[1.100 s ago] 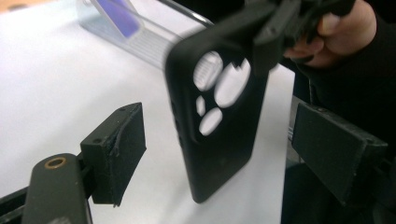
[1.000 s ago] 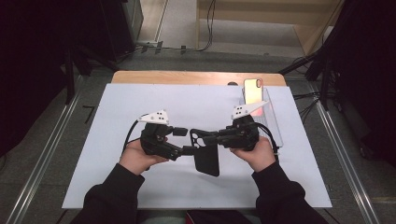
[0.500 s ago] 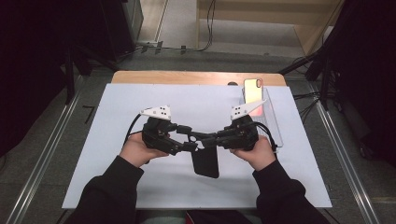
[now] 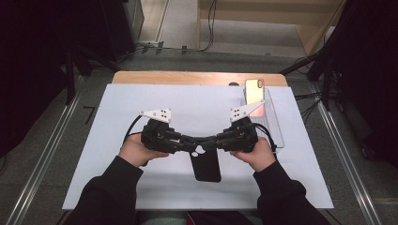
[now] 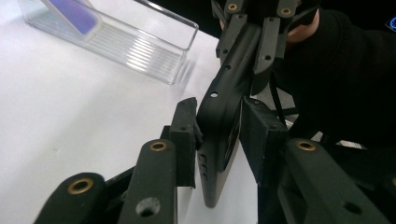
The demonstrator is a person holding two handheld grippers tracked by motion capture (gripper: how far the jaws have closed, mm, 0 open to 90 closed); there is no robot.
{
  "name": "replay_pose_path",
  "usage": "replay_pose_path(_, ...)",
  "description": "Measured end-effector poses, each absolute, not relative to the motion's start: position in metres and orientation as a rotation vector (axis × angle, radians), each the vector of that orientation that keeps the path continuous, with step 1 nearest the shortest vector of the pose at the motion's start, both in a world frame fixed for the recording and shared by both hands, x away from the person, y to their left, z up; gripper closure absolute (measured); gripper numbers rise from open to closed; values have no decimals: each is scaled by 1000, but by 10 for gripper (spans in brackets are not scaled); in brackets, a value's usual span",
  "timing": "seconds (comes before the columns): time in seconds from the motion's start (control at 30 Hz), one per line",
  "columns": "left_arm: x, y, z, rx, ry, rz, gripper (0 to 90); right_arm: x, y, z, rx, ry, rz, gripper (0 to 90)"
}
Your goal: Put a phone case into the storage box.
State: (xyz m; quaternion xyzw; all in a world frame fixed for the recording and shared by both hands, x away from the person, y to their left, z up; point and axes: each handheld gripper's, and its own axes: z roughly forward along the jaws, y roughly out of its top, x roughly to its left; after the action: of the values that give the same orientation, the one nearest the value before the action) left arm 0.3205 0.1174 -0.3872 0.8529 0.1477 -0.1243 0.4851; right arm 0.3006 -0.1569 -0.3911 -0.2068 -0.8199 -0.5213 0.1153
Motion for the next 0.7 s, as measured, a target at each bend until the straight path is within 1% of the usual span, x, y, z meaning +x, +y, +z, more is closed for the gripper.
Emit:
replay_pose_path(0.2, 321, 120, -386, 2060, 332, -329, 754, 302, -160, -391, -610, -2376, -1542, 764)
replay_pose_path(0.43, 320, 121, -384, 2054, 327, -367, 771, 302, -160, -390, -627, -2357, -1556, 700)
replay_pose_path(0.63, 320, 126, -379, 2077, 367, -350, 772, 299, -161, -386, -662, -2336, -1615, 502)
replay_pose_path(0.7, 320, 129, -377, 2084, 392, -344, 772, 300, -163, -385, -709, -2311, -1612, 460)
